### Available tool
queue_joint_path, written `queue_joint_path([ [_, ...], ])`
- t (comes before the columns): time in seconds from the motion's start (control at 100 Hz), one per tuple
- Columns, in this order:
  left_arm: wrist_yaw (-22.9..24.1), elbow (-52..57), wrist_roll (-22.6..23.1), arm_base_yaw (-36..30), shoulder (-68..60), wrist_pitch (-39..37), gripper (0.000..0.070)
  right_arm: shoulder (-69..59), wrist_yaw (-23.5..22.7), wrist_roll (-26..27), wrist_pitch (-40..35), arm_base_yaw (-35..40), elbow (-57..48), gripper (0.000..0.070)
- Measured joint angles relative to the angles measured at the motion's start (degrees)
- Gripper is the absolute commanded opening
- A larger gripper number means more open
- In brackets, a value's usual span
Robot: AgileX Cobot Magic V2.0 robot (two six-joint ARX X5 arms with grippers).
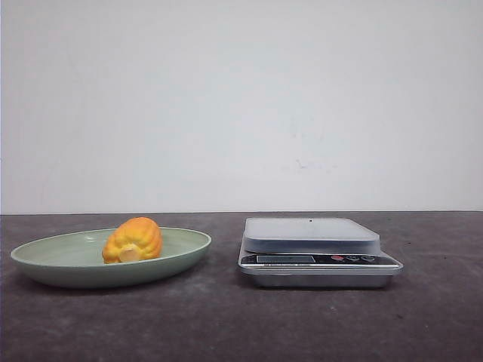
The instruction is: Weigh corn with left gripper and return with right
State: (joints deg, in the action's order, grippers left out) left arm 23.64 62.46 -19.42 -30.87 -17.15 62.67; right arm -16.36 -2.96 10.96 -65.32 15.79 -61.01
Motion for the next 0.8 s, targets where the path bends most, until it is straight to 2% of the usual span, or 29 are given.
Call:
queue_joint_path([
  [0.16, 0.0, 0.0, 0.0, 0.5, 0.0, 0.0, 0.0, 0.0, -0.02, 0.0, 0.0, 0.0, 0.0, 0.0011],
  [0.29, 0.04, -2.38, 0.17, 4.92, 0.46, -3.43, 0.0, 0.0, 0.0, 0.0, 0.0, 0.0, 0.0, 0.0011],
  [0.4, -0.33, -10.49, 2.34, 10.49, 3.65, -14.12, 0.0, 0.0, 0.0, 0.0, 0.0, 0.0, 0.0, 0.0011],
  [0.52, -6.03, -23.52, 6.05, 16.5, 8.74, -28.92, 0.0, 0.0, -0.02, 0.0, 0.0, 0.0, 0.0, 0.0011],
  [0.64, -11.74, -37.22, 7.93, 21.35, 13.55, -40.44, 0.0, 0.0, 0.0, 0.0, 0.0, 0.0, 0.0, 0.0011],
  [0.8, -14.64, -52.13, 8.35, 23.82, 16.92, -52.5, 0.0, 0.0, -0.02, 0.0, 0.0, 0.0, 0.0, 0.0011],
])
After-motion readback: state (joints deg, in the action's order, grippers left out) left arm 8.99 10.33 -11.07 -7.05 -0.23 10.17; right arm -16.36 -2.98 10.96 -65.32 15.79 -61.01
